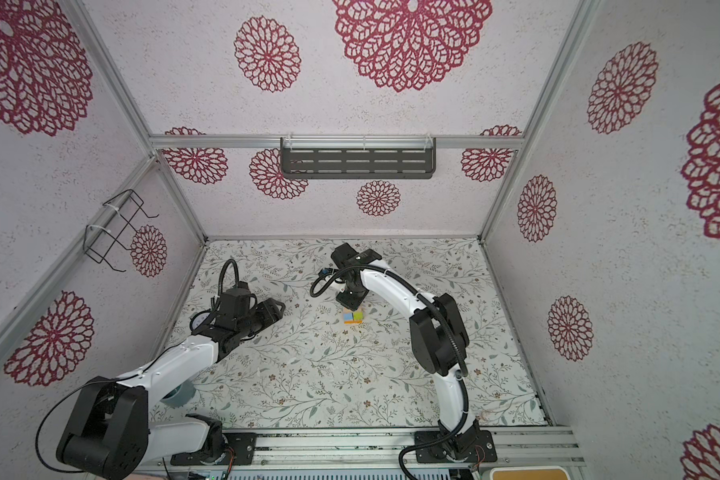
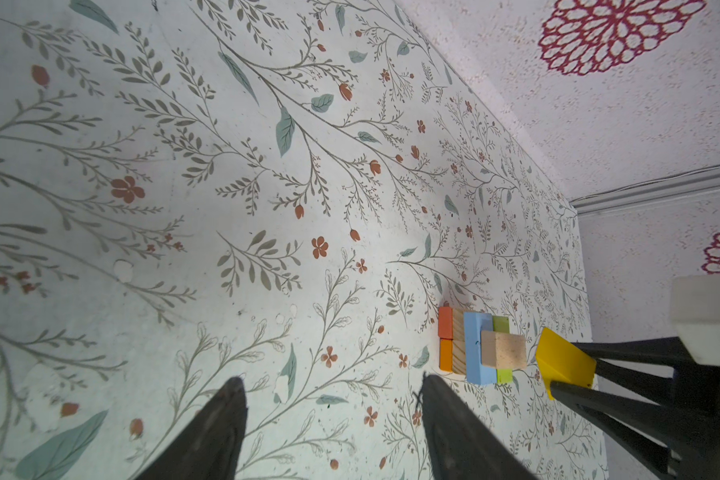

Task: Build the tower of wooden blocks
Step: 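Lift the yellow block with the right gripper and carry it over the stack, then lower the yellow block onto the top of the stack with the right gripper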

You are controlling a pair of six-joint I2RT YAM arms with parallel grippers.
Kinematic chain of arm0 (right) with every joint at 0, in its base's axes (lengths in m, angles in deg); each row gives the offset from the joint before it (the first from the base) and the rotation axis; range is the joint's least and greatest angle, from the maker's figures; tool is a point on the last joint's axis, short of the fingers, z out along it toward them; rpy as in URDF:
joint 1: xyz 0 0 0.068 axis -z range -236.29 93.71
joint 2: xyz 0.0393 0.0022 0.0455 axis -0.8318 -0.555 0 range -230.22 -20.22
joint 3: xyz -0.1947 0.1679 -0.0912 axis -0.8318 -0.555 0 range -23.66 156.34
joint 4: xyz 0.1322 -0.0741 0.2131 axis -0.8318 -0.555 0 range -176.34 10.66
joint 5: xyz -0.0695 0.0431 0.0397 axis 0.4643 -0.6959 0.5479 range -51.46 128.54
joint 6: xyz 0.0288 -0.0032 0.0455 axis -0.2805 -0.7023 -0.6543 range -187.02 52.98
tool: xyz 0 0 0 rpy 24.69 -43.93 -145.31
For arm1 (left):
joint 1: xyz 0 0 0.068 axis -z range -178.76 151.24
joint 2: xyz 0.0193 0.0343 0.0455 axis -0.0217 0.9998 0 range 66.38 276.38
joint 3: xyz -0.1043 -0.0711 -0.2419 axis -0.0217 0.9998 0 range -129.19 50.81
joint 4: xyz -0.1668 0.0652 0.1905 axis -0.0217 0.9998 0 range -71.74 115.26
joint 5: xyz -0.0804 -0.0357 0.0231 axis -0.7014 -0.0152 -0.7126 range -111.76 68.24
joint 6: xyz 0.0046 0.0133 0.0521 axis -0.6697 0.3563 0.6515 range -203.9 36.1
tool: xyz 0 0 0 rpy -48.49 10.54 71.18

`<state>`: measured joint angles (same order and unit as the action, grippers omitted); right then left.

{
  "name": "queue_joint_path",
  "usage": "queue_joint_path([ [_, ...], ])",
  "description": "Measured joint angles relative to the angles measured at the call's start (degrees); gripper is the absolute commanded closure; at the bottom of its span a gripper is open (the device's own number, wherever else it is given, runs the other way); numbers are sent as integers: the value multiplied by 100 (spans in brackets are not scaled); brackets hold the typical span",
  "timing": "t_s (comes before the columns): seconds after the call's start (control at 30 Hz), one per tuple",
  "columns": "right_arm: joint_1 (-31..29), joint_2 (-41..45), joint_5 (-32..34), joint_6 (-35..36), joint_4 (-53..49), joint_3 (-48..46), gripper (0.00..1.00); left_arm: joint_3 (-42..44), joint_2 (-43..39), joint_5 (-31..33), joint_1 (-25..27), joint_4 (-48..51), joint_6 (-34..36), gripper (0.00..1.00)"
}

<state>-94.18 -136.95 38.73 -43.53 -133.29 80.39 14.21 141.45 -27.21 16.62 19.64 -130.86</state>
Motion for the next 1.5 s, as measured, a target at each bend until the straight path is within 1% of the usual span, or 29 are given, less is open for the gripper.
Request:
queue_joint_path([
  [0.4,7,-225,0,4,-9,11,100,0,42,0,0,-26,0,31],
  [0.9,72,-328,20,9,-26,308,99,-101,85,-2,0,-20,4,31],
  [1.1,103,-337,24,46,-31,304,98,-157,87,-2,0,-22,24,31],
  [1.2,116,-339,24,46,-31,291,96,-160,105,-2,2,-24,24,31],
  [1.5,120,-356,109,46,-31,258,94,-160,114,-2,2,-24,24,31],
])
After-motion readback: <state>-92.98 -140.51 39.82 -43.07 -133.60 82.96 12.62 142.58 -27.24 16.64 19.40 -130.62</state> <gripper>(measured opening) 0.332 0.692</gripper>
